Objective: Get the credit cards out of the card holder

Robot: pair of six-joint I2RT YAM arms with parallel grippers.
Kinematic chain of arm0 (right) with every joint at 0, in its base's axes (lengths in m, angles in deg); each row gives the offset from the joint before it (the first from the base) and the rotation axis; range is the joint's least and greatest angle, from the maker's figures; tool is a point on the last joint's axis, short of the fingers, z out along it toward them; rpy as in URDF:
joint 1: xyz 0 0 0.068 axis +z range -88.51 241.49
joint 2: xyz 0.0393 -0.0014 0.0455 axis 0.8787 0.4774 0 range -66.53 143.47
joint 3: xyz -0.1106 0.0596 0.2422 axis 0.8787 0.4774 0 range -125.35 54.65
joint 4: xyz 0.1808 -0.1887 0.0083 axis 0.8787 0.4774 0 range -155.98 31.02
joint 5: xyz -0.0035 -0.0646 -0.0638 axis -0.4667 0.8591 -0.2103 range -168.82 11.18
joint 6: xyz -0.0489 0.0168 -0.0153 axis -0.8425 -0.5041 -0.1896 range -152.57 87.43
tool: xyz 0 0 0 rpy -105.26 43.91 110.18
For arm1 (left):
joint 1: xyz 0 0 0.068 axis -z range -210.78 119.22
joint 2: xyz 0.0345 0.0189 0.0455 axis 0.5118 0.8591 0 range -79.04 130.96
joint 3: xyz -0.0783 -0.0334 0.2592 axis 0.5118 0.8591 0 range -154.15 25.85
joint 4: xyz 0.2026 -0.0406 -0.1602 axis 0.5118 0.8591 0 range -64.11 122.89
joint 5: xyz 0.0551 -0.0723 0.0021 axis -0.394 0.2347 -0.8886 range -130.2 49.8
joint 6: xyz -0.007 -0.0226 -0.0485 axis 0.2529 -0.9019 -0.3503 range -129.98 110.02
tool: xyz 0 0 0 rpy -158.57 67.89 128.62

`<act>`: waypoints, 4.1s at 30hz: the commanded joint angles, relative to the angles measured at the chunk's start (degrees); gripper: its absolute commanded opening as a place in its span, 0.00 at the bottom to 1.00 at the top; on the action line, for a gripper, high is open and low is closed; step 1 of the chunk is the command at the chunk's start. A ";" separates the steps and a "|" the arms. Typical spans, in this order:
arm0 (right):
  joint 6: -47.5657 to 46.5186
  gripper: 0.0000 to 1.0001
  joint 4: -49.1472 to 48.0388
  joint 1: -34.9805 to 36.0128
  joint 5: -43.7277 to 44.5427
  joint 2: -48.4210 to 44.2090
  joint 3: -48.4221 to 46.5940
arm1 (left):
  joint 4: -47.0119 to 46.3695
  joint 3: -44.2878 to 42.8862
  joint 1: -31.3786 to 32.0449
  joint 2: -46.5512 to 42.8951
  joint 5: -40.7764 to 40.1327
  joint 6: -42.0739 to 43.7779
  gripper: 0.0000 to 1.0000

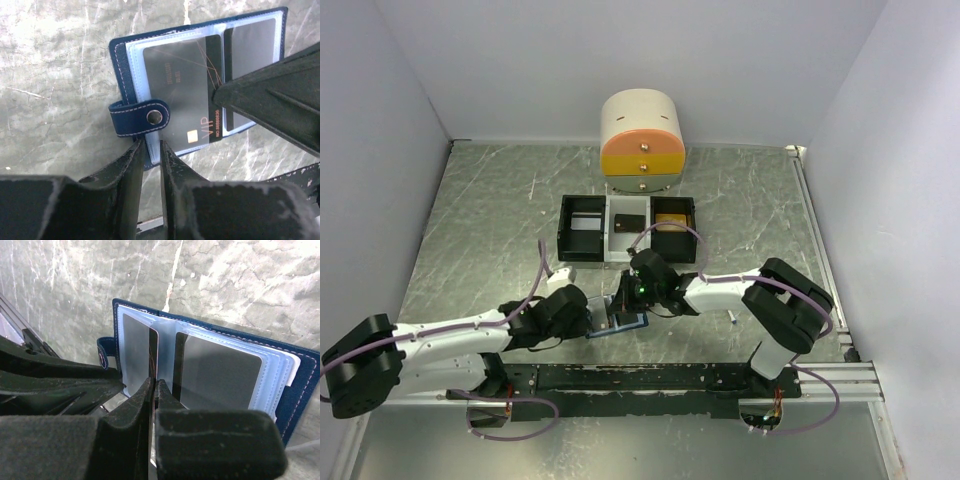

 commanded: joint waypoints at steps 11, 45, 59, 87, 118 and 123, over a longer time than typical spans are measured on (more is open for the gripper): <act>0.43 0.00 -0.24 -0.29 -0.18 0.51 0.83 | -2.49 -4.78 0.42 -6.75 3.39 4.65 0.53; 4.56 0.10 -8.89 -1.05 -7.41 1.44 2.71 | -1.29 0.02 0.41 4.81 0.70 0.31 0.26; 1.58 0.00 -2.89 -4.71 -3.99 -3.52 4.54 | 1.28 0.77 0.41 3.82 -0.96 -1.72 0.22; 1.64 0.00 -4.10 -5.37 -5.76 -2.58 5.63 | -7.18 -4.98 0.41 7.54 -0.74 3.46 0.32; 0.17 0.02 -2.97 -7.06 -6.92 -4.43 5.87 | -0.06 -5.17 0.41 11.01 -2.55 0.56 0.18; -0.67 0.01 -1.96 -8.35 -8.23 -4.74 6.25 | 0.59 -4.77 0.41 10.62 -2.76 0.22 0.18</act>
